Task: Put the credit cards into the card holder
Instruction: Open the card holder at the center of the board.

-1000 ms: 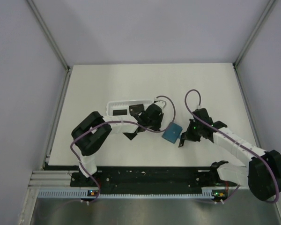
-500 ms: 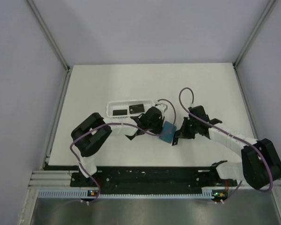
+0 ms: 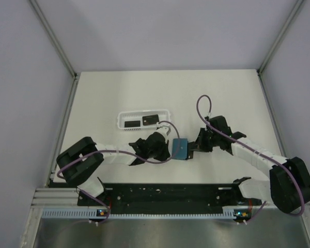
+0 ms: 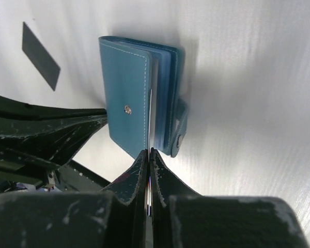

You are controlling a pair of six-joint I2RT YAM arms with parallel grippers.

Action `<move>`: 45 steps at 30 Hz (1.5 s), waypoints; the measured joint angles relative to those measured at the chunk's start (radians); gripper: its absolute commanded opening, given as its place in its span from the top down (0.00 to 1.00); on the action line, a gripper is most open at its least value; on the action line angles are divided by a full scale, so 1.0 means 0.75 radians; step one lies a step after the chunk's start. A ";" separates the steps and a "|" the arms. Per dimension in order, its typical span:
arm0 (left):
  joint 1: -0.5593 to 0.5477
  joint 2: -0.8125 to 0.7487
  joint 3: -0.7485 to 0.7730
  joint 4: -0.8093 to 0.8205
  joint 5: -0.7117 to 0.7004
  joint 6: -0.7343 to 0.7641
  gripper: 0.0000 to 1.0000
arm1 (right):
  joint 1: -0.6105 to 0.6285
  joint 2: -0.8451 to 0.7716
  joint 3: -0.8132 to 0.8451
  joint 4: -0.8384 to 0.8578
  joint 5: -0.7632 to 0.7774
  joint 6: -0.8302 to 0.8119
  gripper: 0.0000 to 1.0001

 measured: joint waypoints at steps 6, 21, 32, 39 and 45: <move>-0.012 -0.048 -0.031 -0.037 -0.050 -0.036 1.00 | 0.009 -0.051 -0.019 0.037 -0.029 -0.001 1.00; -0.012 -0.073 -0.024 -0.102 -0.109 -0.040 1.00 | 0.018 -0.065 -0.077 0.258 -0.141 0.073 1.00; -0.012 -0.246 -0.118 -0.181 -0.151 -0.049 1.00 | 0.125 0.162 -0.078 0.575 -0.209 0.159 1.00; -0.012 -0.306 -0.144 -0.188 -0.166 -0.049 1.00 | 0.179 0.320 -0.078 0.809 -0.236 0.233 1.00; -0.012 -0.308 -0.158 -0.199 -0.178 -0.049 1.00 | 0.197 0.373 -0.104 1.030 -0.242 0.300 1.00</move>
